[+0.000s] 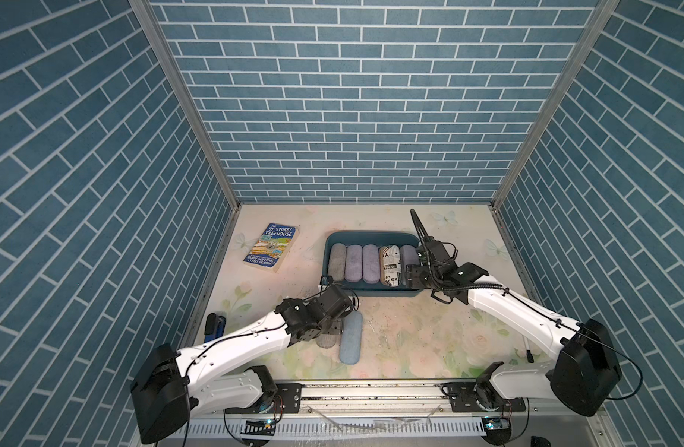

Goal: Put the glasses cases into the storage boxes
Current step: Pick up the glasses case at the center of the board, then place the glasses case in the storage box.

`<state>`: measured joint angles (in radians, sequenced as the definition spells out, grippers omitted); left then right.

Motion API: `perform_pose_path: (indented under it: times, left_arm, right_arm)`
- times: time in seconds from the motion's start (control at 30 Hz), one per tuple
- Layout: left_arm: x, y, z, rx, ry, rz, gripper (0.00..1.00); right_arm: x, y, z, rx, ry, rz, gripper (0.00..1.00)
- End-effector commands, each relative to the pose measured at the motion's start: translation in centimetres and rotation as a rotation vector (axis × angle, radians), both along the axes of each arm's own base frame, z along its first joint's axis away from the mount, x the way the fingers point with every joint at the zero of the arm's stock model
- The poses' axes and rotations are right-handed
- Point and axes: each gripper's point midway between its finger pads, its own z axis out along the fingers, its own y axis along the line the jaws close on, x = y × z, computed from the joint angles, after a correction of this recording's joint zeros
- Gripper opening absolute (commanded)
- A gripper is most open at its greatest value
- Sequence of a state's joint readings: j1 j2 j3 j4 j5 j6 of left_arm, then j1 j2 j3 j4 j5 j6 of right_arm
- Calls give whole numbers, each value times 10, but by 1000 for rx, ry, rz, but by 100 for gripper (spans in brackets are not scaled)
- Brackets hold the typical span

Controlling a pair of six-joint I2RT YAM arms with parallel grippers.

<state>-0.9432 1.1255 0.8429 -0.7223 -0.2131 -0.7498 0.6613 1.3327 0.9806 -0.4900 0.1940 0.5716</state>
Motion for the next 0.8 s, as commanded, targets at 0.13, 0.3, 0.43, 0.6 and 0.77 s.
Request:
perform_pose_path:
  times: [0.13,0.3,0.43,0.6,0.77]
  left_arm:
    - [39,-19,57,-37,-110,-30,61]
    - [91,-41,71,-111,-161,12,62]
    - [130,-56,63,-108,-166,44,62]
    - [164,-87,50,-118,-156,32,61]
    - [190,-110,22,-100,-137,40,62]
  right_arm:
    - [-1,-12,20,17,-38,-41,77]
    - [0,-18,29,23,-64,-56,77]
    - [-1,-24,34,18,-71,-62,77]
    - [-2,-35,36,4,-77,-83,77]
    - [-4,-42,38,11,-84,-104,77]
